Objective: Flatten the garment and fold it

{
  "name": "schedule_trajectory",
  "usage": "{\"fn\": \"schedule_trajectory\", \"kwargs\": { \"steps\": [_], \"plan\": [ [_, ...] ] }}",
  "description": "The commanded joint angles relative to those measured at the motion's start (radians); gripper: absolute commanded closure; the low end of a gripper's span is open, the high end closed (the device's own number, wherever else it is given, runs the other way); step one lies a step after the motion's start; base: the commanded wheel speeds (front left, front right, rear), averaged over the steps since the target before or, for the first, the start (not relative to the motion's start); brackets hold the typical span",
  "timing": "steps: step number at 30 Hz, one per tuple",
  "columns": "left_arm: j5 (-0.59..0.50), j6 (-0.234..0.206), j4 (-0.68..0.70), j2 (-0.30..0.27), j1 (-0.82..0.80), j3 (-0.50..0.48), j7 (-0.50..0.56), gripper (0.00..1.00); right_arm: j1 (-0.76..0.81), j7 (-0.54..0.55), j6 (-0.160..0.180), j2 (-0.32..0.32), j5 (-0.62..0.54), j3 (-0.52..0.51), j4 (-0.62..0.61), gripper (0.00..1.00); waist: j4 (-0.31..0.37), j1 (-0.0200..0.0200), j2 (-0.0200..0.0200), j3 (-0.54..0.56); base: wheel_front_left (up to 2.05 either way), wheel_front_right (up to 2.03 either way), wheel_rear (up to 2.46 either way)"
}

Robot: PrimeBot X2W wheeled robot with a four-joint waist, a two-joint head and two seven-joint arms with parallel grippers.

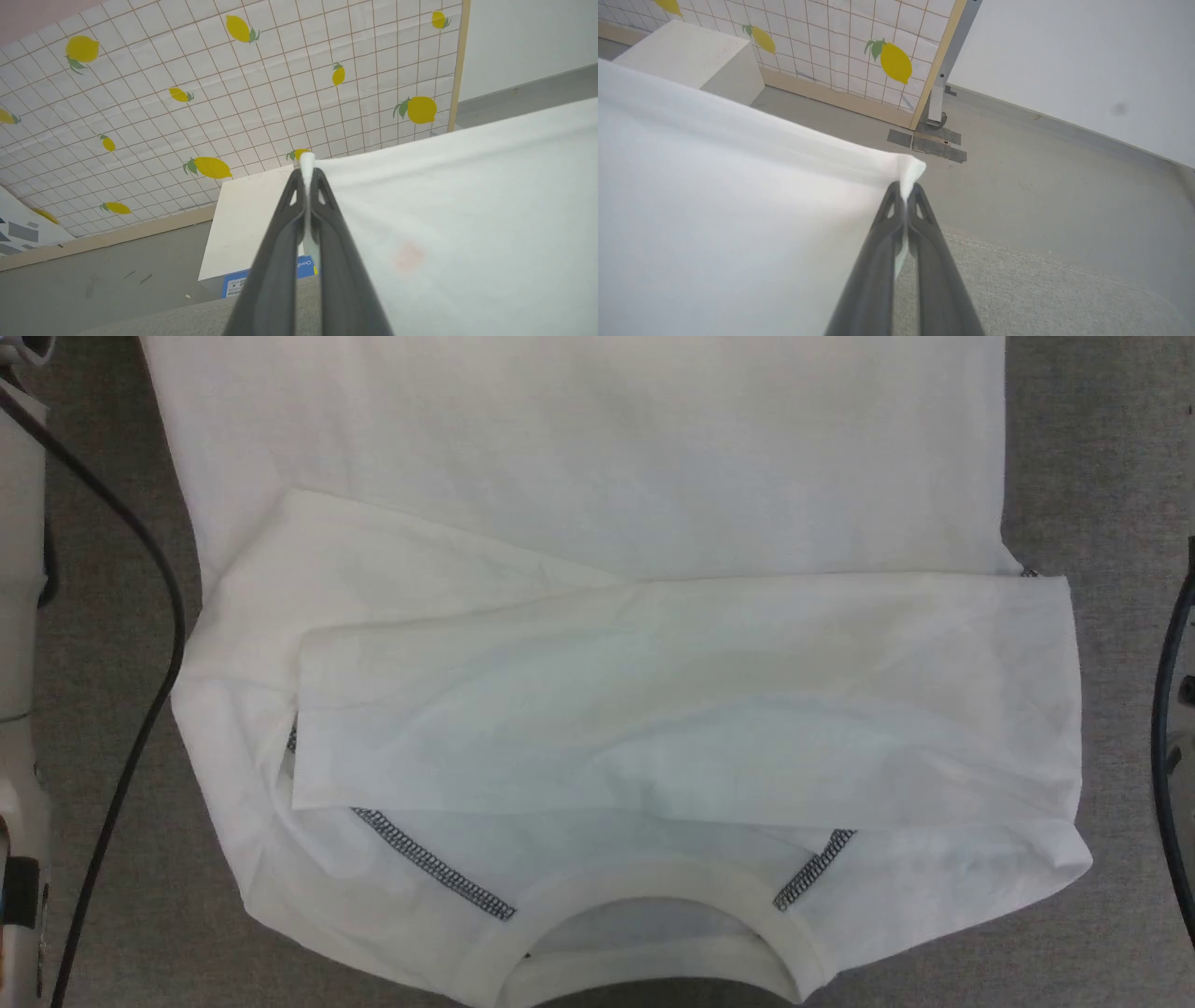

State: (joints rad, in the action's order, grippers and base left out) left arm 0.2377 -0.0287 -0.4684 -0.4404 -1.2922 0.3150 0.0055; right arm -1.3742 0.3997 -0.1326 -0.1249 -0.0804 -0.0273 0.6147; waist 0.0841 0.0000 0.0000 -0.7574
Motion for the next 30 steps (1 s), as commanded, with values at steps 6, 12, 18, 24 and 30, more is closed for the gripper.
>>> {"fn": "schedule_trajectory", "kwargs": {
  "steps": [6,12,18,24,30],
  "plan": [
    [0.039,0.041,-0.034,-0.003,0.065,0.003,-0.097,1.0,0.093,-0.157,0.002,-0.056,0.127,0.161,-0.024,1.0,-0.007,0.0,0.0,0.094,0.0,0.0,0.0],
    [0.085,0.052,0.028,-0.016,0.265,-0.005,-0.177,1.0,0.303,-0.254,0.002,-0.158,0.281,0.295,-0.19,1.0,-0.028,0.0,0.0,0.228,0.0,0.0,0.0],
    [0.146,0.038,0.193,-0.039,0.572,-0.021,-0.207,1.0,0.602,-0.252,0.002,-0.255,0.387,0.31,-0.423,1.0,-0.044,0.0,0.0,0.369,0.0,0.0,0.0],
    [0.232,0.025,0.376,-0.057,0.899,-0.024,-0.174,1.0,0.919,-0.187,0.002,-0.309,0.444,0.231,-0.613,1.0,-0.073,0.0,0.0,0.465,0.0,0.0,0.0],
    [0.303,0.012,0.484,-0.053,1.134,-0.004,-0.135,1.0,1.208,-0.069,0.002,-0.319,0.453,0.13,-0.746,1.0,-0.105,0.0,0.0,0.516,0.0,0.0,0.0]
  ]
}}
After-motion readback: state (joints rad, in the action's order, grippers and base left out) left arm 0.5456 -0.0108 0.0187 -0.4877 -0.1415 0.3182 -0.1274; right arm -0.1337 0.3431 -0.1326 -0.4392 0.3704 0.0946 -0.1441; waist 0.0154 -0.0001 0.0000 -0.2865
